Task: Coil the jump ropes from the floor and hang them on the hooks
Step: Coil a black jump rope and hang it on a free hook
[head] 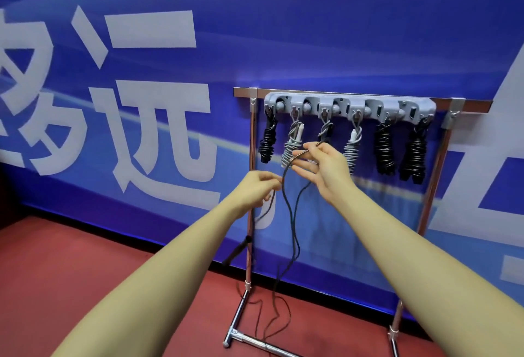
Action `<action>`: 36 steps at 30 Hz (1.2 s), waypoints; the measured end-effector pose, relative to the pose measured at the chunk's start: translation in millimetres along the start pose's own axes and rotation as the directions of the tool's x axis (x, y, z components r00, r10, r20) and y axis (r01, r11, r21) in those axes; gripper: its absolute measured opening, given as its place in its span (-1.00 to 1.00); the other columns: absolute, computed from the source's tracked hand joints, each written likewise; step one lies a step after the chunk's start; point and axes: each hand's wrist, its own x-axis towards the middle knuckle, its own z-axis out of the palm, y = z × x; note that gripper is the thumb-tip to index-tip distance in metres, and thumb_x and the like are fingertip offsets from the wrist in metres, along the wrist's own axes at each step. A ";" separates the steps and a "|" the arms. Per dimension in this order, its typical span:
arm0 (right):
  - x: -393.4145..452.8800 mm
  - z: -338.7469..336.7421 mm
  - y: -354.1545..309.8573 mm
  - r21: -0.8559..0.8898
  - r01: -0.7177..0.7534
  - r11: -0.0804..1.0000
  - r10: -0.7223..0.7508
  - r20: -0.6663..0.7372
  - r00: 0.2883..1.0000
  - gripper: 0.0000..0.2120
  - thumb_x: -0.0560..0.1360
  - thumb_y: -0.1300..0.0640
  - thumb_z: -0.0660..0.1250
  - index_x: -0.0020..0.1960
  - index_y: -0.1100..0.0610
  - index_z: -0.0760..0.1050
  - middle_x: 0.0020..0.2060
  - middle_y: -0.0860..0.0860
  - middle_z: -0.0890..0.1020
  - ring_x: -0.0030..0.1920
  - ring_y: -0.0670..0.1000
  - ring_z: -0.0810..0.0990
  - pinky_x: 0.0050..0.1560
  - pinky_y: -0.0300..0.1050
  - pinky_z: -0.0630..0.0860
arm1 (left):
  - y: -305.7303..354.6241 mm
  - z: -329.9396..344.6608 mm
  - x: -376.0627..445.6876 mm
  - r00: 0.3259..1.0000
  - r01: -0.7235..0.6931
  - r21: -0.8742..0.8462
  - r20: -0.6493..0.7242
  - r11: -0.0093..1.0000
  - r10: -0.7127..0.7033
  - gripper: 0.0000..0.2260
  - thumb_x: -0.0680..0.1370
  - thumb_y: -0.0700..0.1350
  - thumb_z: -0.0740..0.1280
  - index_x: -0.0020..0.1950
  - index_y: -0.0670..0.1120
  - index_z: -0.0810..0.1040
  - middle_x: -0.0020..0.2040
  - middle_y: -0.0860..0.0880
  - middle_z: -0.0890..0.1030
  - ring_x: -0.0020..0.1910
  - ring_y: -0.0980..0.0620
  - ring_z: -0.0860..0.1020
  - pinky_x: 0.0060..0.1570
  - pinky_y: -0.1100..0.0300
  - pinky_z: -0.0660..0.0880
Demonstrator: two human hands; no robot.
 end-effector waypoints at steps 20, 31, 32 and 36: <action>-11.8 -26.2 9.1 -0.327 -0.157 0.932 0.197 0.092 0.976 -0.84 0.59 0.12 0.25 0.03 0.19 0.55 -0.07 0.14 0.68 -0.12 0.05 0.66 -0.06 -0.12 0.58 | 41.1 20.2 19.2 0.973 -0.090 -0.129 -0.225 0.988 0.059 -0.75 0.50 -0.15 0.40 -0.13 -0.38 0.61 -0.47 -0.07 0.43 -0.56 0.09 0.18 -0.55 0.30 0.15; -13.1 -12.9 15.3 -0.386 0.011 0.922 0.025 0.086 0.996 -0.81 0.62 0.22 0.14 -0.05 0.05 0.51 -0.14 0.06 0.66 -0.16 0.02 0.65 -0.04 0.01 0.56 | 40.7 4.2 10.9 0.986 0.022 -0.031 -0.165 0.999 -0.026 -0.86 0.56 -0.20 0.19 -0.13 -0.16 0.52 -0.22 -0.10 0.51 -0.44 0.05 0.36 -0.41 0.22 0.23; -11.7 -10.1 12.2 -0.347 0.018 0.938 0.011 0.080 0.997 -0.82 0.63 0.21 0.14 -0.01 0.08 0.51 -0.12 0.08 0.66 -0.14 0.04 0.66 -0.04 0.03 0.58 | 31.1 4.2 6.7 0.993 0.020 0.014 -0.120 1.000 -0.018 -0.89 0.55 -0.23 0.20 -0.09 -0.16 0.52 -0.24 -0.10 0.47 -0.43 0.05 0.36 -0.40 0.22 0.24; -8.1 3.2 0.7 -0.193 0.035 0.980 -0.024 0.063 0.998 -0.84 0.64 0.21 0.14 0.06 0.13 0.50 -0.13 0.09 0.64 -0.13 0.10 0.67 -0.03 0.09 0.63 | -3.5 6.5 -6.2 0.999 0.013 0.222 0.038 0.975 -0.022 -0.90 0.53 -0.21 0.31 -0.07 -0.21 0.60 -0.39 -0.02 0.41 -0.42 0.05 0.31 -0.40 0.25 0.27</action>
